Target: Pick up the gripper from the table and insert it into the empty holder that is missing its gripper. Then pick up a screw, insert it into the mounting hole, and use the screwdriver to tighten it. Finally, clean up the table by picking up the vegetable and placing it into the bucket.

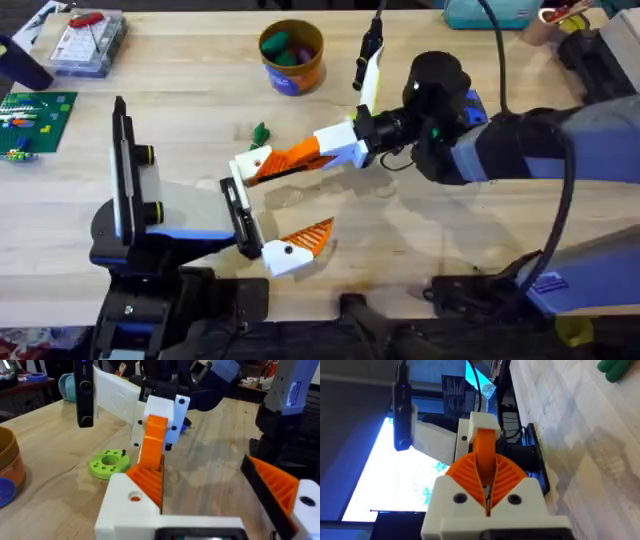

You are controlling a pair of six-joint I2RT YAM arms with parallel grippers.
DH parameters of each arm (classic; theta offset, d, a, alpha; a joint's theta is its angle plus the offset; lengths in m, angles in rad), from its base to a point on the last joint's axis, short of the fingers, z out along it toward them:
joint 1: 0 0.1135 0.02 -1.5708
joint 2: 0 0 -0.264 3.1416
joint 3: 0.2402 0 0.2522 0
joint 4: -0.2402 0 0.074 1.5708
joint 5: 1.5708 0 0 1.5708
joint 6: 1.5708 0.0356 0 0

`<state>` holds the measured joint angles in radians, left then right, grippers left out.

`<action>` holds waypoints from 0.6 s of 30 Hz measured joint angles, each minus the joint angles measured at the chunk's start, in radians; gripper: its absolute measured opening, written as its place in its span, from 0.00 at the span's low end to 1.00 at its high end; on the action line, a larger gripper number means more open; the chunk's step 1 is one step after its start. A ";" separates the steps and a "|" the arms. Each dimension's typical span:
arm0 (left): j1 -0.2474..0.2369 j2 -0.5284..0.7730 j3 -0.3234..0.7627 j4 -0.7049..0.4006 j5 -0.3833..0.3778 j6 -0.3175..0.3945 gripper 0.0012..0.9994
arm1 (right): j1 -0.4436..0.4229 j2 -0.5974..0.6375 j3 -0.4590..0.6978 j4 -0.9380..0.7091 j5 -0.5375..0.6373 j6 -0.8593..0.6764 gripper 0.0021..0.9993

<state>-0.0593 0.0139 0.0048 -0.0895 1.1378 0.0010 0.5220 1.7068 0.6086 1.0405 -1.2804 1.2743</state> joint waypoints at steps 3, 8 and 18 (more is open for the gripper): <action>0.000 0.000 0.000 0.000 0.000 0.000 0.99 | 0.000 0.000 0.000 -0.001 0.001 0.000 0.01; 0.000 0.000 0.000 -0.009 -0.001 -0.002 0.99 | 0.000 0.000 0.000 -0.034 0.016 0.002 0.01; 0.000 0.000 0.000 -0.013 -0.005 -0.009 0.99 | 0.001 0.000 0.002 -0.047 0.036 0.041 0.00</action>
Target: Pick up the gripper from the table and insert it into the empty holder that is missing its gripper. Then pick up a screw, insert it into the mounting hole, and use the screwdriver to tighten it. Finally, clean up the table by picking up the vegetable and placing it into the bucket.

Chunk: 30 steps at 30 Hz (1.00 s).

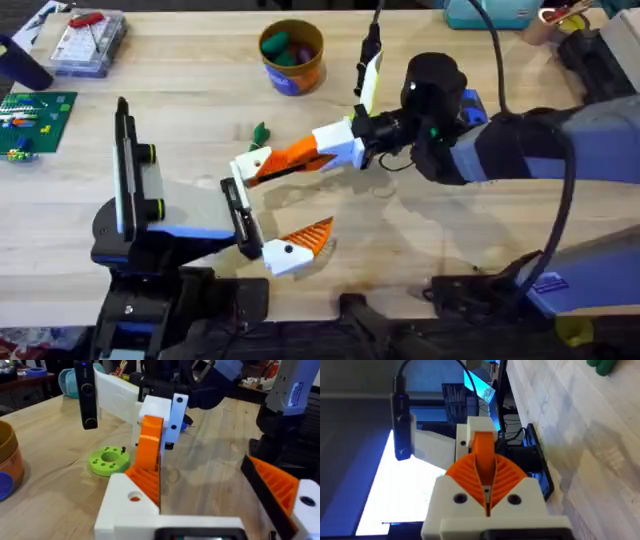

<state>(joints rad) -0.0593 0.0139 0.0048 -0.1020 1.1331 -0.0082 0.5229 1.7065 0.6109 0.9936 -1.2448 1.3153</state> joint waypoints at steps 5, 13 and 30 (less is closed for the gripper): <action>0.000 0.000 0.000 0.000 0.000 -0.001 0.99 | 0.000 0.000 0.000 0.001 0.014 0.020 0.00; 0.000 0.000 0.000 0.000 -0.004 -0.004 0.99 | 0.000 0.000 0.000 0.002 0.023 0.024 0.00; 0.003 0.000 0.000 0.002 -0.024 -0.008 0.99 | 0.010 0.000 0.000 0.009 0.068 0.028 0.00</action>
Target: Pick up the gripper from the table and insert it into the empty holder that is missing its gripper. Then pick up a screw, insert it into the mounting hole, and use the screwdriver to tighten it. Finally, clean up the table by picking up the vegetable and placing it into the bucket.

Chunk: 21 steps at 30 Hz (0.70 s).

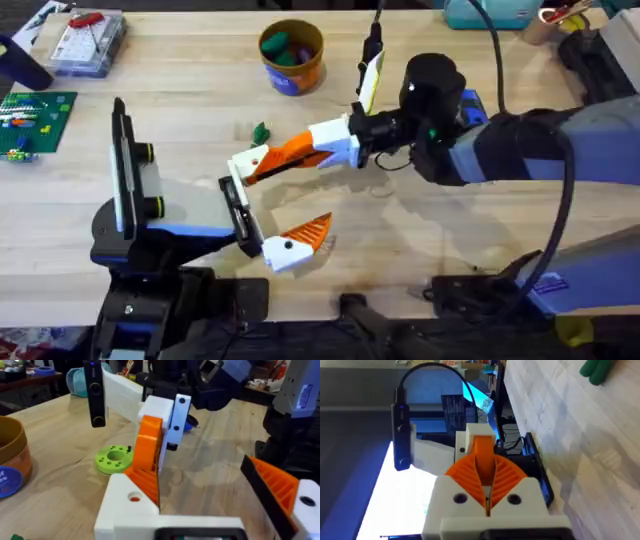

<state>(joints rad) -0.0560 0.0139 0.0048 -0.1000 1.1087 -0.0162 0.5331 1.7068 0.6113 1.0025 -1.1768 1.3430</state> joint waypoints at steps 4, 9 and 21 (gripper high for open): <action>0.003 0.000 0.000 0.002 -0.011 -0.002 0.99 | 0.007 0.000 0.000 0.007 0.024 0.001 0.00; 0.004 0.000 0.000 0.008 -0.022 0.004 0.99 | 0.012 0.000 0.000 0.051 0.037 0.021 0.00; 0.003 0.000 0.000 0.023 -0.021 0.022 0.99 | 0.017 0.001 -0.044 0.190 0.079 0.070 0.00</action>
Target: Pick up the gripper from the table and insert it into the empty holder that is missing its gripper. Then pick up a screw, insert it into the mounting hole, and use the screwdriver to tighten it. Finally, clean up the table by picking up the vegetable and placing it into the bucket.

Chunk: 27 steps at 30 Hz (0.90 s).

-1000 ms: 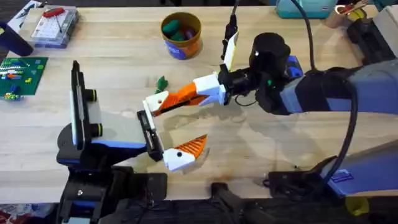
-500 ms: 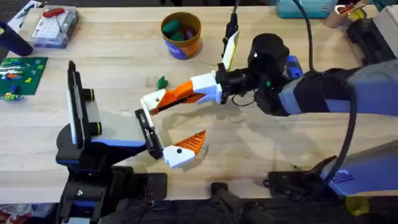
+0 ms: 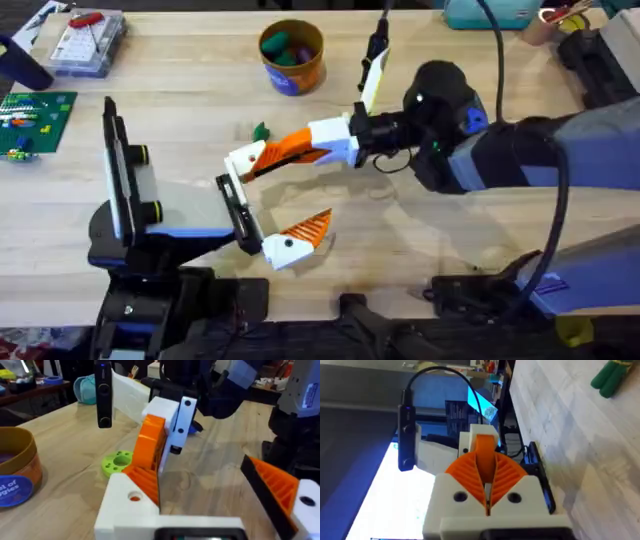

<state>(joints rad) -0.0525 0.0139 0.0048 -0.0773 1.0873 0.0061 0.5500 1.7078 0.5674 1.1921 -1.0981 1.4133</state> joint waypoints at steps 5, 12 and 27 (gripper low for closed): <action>-0.001 0.000 0.000 -0.004 0.019 0.009 0.99 | 0.001 0.001 -0.074 0.126 0.058 0.050 0.00; -0.001 0.000 0.000 -0.021 0.018 -0.004 0.99 | 0.007 0.001 -0.118 0.158 0.119 0.073 0.00; 0.001 0.000 0.000 -0.020 0.008 -0.011 0.99 | 0.056 0.001 -0.118 0.156 0.195 0.076 0.00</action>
<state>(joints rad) -0.0513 0.0139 0.0044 -0.0975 1.0952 -0.0050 0.6056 1.7088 0.4494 1.3476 -0.9033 1.4891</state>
